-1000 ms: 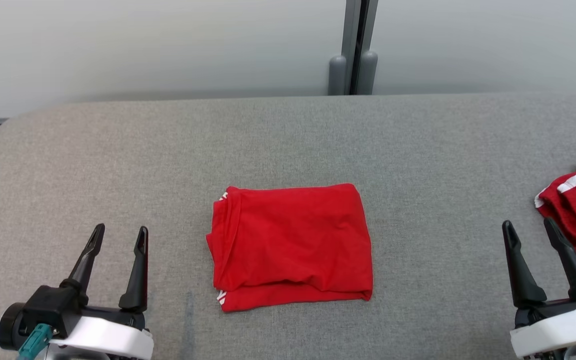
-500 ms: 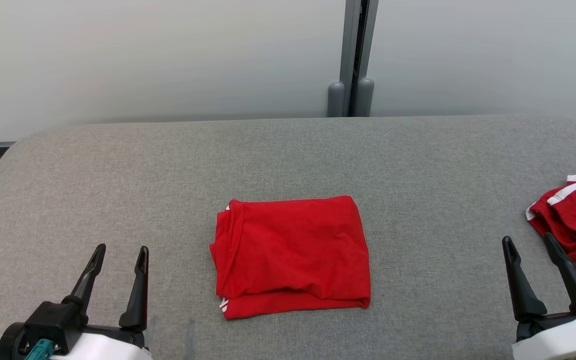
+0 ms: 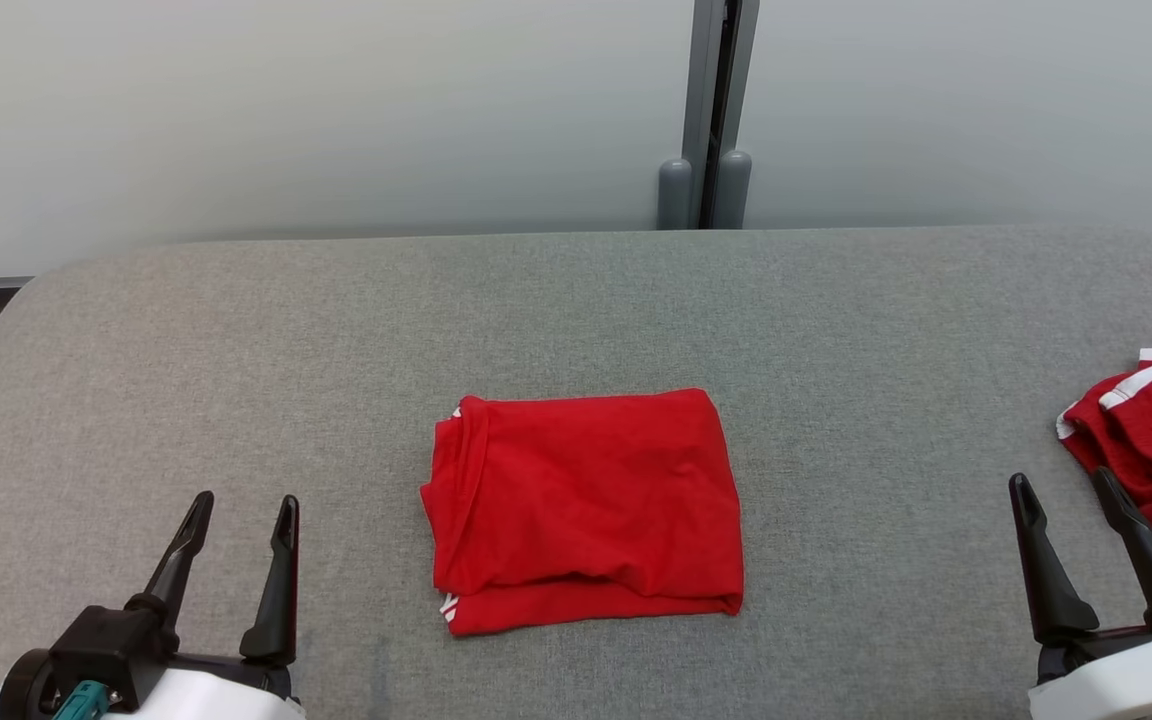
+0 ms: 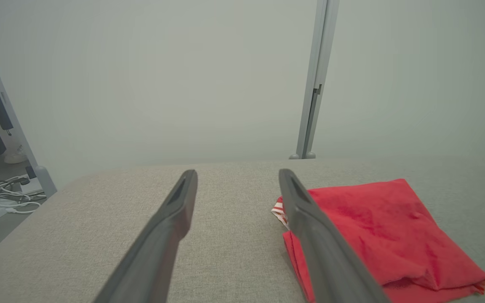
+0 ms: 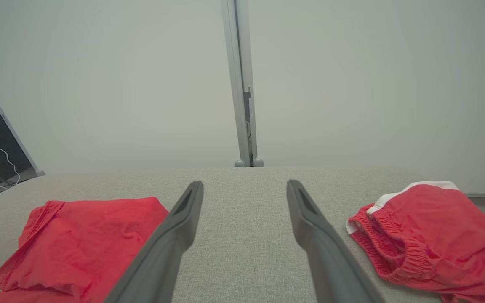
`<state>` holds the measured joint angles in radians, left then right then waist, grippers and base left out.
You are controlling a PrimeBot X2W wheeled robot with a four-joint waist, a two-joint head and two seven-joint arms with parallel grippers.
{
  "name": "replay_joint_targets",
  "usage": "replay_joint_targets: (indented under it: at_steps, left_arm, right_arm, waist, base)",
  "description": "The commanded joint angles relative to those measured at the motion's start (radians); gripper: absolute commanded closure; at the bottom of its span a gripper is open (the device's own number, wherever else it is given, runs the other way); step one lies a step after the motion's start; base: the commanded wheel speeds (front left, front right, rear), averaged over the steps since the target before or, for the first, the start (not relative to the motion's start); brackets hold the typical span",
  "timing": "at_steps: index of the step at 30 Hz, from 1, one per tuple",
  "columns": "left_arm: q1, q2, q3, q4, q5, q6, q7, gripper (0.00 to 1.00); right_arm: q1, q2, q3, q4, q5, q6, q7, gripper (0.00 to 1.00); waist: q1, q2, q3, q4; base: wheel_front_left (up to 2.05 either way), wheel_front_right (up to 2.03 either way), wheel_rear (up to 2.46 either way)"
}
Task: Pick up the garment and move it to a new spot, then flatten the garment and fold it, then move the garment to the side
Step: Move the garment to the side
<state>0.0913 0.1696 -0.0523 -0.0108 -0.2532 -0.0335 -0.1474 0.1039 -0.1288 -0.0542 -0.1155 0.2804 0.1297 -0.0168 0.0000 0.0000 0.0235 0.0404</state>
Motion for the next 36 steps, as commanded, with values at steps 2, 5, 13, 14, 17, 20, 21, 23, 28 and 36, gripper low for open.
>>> replay_joint_targets:
  at_steps: [2, 5, 13, 14, 17, 20, 21, 23, 28, 36]
  left_arm:
    - [-0.004, 0.004, -0.002, 0.002, -0.006, 0.005, -0.006, 0.0]
    - [-0.007, 0.007, -0.004, 0.0, -0.008, 0.004, -0.005, 0.0]
    - [-0.021, 0.015, -0.006, -0.005, -0.015, 0.009, -0.015, 0.0]
    - [-0.021, 0.015, -0.006, -0.005, -0.015, 0.009, -0.016, 0.0]
    - [-0.03, 0.016, -0.007, -0.007, -0.016, 0.008, -0.02, 0.0]
    - [-0.048, 0.015, -0.01, -0.011, -0.018, 0.007, -0.026, 0.0]
    - [-0.054, 0.015, -0.011, -0.013, -0.019, 0.007, -0.029, 0.0]
    - [-0.067, 0.012, -0.018, -0.014, -0.02, 0.002, -0.033, 0.0]
    - [-0.121, -0.002, -0.029, -0.002, -0.024, -0.005, -0.053, 0.0]
    - [-0.193, -0.019, -0.044, 0.036, -0.033, -0.021, -0.086, 0.0]
  right_arm:
    - [0.006, -0.001, -0.001, -0.005, -0.005, 0.002, 0.006, 0.0]
    - [0.004, 0.0, 0.0, -0.004, -0.005, 0.002, 0.0, 0.0]
    - [-0.005, 0.0, 0.002, -0.008, -0.005, 0.002, 0.001, 0.0]
    - [-0.006, -0.001, 0.001, -0.009, -0.005, 0.002, 0.001, 0.0]
    - [-0.011, -0.004, -0.004, -0.011, -0.003, 0.002, 0.003, 0.0]
    - [-0.027, -0.016, 0.001, -0.001, 0.001, 0.002, 0.01, 0.0]
    - [-0.038, -0.02, 0.002, 0.009, 0.002, 0.002, 0.013, 0.0]
    - [-0.064, -0.028, 0.015, 0.027, 0.006, 0.002, 0.015, 0.0]
    - [-0.141, -0.057, 0.076, 0.11, 0.025, 0.002, 0.023, 0.0]
    - [-0.255, -0.075, 0.229, 0.26, 0.083, 0.002, 0.034, 0.0]
  waist:
    - [0.0, 0.0, 0.0, 0.001]
    - [0.0, 0.0, 0.004, 0.003]
    - [0.0, 0.0, 0.02, 0.011]
    - [0.0, 0.0, 0.023, 0.012]
    - [0.0, 0.0, 0.033, 0.019]
    - [0.0, 0.0, 0.054, 0.029]
    - [0.0, 0.0, 0.064, 0.033]
    - [0.0, 0.0, 0.09, 0.044]
    - [0.0, 0.0, 0.162, 0.088]
    - [0.0, 0.0, 0.245, 0.138]
  base:
    - [0.0, 0.0, 0.0]
    - [0.0, 0.0, 0.0]
    - [0.0, 0.0, 0.0]
    - [0.0, 0.0, 0.0]
    - [0.0, 0.0, 0.0]
    - [0.0, 0.0, 0.0]
    - [0.0, 0.0, 0.0]
    - [0.0, 0.0, 0.0]
    - [0.0, 0.0, 0.0]
    - [0.0, 0.0, 0.0]
